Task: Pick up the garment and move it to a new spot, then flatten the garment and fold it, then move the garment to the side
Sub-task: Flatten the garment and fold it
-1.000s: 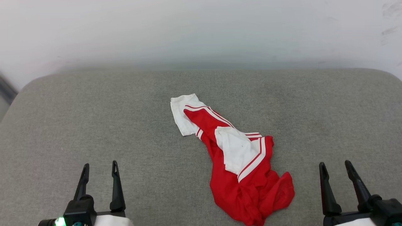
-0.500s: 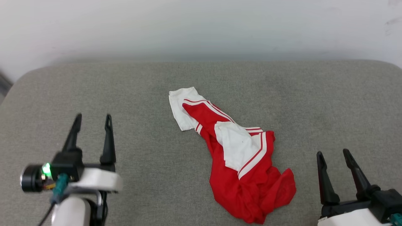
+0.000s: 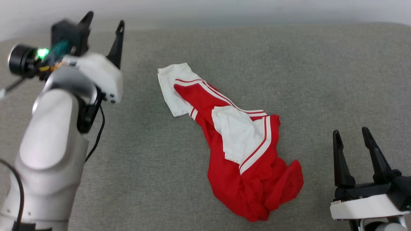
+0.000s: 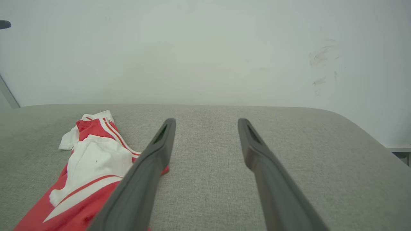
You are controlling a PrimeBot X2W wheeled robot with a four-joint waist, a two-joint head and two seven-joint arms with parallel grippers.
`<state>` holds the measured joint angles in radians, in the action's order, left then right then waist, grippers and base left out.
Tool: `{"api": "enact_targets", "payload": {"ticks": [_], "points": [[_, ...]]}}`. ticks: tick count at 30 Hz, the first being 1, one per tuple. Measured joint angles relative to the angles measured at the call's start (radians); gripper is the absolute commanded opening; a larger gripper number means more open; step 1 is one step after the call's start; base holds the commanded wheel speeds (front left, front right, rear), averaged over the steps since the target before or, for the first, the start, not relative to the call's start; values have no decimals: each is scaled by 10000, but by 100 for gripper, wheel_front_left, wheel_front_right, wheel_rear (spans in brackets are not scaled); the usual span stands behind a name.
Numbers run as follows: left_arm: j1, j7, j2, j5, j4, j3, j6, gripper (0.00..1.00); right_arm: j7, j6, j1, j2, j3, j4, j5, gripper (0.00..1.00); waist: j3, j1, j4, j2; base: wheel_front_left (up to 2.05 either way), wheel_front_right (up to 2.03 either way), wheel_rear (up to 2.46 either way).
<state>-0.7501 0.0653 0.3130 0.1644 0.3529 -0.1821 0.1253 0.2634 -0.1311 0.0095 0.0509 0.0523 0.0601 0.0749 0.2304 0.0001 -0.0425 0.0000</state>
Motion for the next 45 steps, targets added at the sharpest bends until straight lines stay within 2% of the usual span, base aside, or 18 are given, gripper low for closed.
{"api": "enact_targets", "payload": {"ticks": [4,10,15,18,19,26,27,28,33,36,41,45], "points": [[-1197,1918,562,1312,364,-1812,36,100,0,0,-242,0,-19,71,-38,100,457,0,-112,0,0,0,0],[-2532,5127,1791,3858,393,-4759,38,100,0,0,-654,-2,-92,203,-104,100,1171,0,-321,0,0,0,0],[-3439,7217,2500,5649,58,-6617,38,100,0,0,-900,2,-127,280,-134,100,1740,1,-517,0,0,0,0],[-3907,7942,2815,6268,-115,-7542,36,100,0,0,-1047,0,-188,314,-132,100,2078,1,-629,0,0,0,0],[-4284,8215,2947,6748,-82,-8205,38,100,0,0,-1261,2,-249,328,-107,100,2427,0,-752,0,0,0,0],[-5009,8376,3231,7231,17,-9766,35,100,0,0,-1456,0,-305,288,35,100,2964,-1,-1054,0,0,0,0],[-5105,8326,3277,7333,25,-9921,35,45,0,0,-1459,0,-311,270,36,100,2984,-1,-1079,0,0,0,0],[-5151,8163,3302,7405,58,-10038,36,0,0,0,-1464,2,-301,242,36,100,2979,-1,-1089,0,0,0,0],[-5213,7288,3256,7699,173,-10583,38,0,0,0,-1441,2,-265,107,29,100,2628,0,-997,0,0,0,0],[-5164,6652,3419,7825,-50,-10780,38,0,0,0,-1268,-2,-228,44,-40,100,2234,0,-866,0,0,0,0],[-4918,5985,4132,7990,-890,-10878,38,0,0,0,-823,0,-171,-96,-144,100,1498,0,-471,0,0,0,0],[-4253,5655,4980,8123,-1381,-10914,38,0,0,0,-603,-2,-173,-194,-230,100,970,0,-29,0,0,0,0]]}}
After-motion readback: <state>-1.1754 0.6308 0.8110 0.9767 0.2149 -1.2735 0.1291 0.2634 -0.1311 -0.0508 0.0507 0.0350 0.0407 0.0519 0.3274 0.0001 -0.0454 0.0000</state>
